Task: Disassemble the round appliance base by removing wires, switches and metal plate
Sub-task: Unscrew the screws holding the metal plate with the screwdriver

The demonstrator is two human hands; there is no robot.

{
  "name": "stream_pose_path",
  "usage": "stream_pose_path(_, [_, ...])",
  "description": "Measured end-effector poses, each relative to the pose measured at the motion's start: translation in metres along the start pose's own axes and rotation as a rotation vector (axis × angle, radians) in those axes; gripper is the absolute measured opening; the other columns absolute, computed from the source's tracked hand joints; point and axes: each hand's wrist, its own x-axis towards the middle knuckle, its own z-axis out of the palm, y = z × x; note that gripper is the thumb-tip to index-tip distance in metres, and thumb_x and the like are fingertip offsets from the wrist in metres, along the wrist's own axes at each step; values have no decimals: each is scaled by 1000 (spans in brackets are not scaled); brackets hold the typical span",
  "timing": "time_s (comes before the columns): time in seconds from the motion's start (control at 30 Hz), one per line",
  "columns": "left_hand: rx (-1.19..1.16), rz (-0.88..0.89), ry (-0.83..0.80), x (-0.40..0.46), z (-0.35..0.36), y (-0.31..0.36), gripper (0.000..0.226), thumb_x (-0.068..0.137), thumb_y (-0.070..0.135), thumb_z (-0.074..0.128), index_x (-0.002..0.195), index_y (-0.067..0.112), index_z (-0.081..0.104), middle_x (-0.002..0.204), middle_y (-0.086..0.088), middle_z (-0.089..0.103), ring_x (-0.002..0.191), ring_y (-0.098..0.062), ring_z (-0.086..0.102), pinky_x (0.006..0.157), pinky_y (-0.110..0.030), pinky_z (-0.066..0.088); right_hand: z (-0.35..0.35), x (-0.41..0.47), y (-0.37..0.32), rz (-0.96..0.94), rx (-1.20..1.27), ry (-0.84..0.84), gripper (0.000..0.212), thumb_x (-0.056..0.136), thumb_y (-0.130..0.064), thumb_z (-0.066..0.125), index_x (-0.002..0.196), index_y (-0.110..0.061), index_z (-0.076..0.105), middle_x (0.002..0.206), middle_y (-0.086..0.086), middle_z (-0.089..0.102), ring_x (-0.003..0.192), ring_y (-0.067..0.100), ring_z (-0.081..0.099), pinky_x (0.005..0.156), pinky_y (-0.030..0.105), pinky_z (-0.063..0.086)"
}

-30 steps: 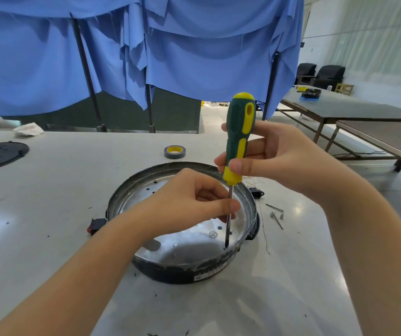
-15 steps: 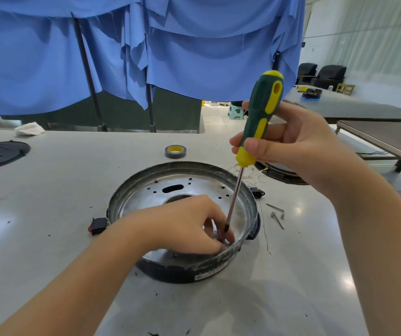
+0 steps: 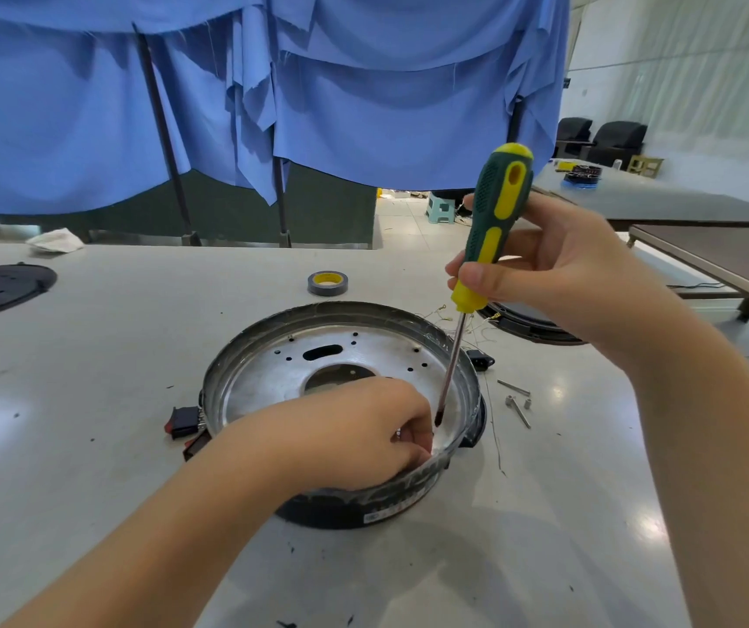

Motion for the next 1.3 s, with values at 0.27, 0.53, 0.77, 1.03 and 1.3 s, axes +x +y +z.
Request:
stream_pose_path(0.27, [40,-17,26,-2,0,5,12,97,39,49,99,29,57,91,16,52,86,-3,51,68,-11,37,1,5,10,5,-213,9,39,74,-22,79,108,-24,60,92,1,75,80,12,73,77,24,59])
stream_pose_path(0.53, [-170,-35,63,-5,-13,5,10,93,40,59,94,30,63,91,11,65,76,1,59,62,-16,49,0,5,11,10,-227,18,39,73,-25,80,107,-26,60,93,0,74,81,13,73,81,35,59])
stream_pose_path(0.77, [-544,77,287,-13,-35,1,3,88,26,68,87,24,68,83,0,73,79,-19,71,77,-36,60,3,5,6,13,-77,41,26,87,-15,68,110,-19,57,95,4,69,78,13,73,75,26,59])
stream_pose_path(1.03, [-892,223,545,-18,-44,8,13,72,32,72,79,21,74,82,-2,77,80,-14,73,75,-18,55,5,4,-3,102,224,-18,14,75,-2,61,85,-11,57,67,3,48,53,14,45,48,24,42])
stream_pose_path(1.3, [-996,181,445,-16,-42,6,11,68,25,79,78,23,77,82,-7,77,80,-19,75,75,-21,56,16,-5,-5,85,18,-285,21,65,-43,77,77,-28,70,57,-10,51,45,3,44,43,13,35])
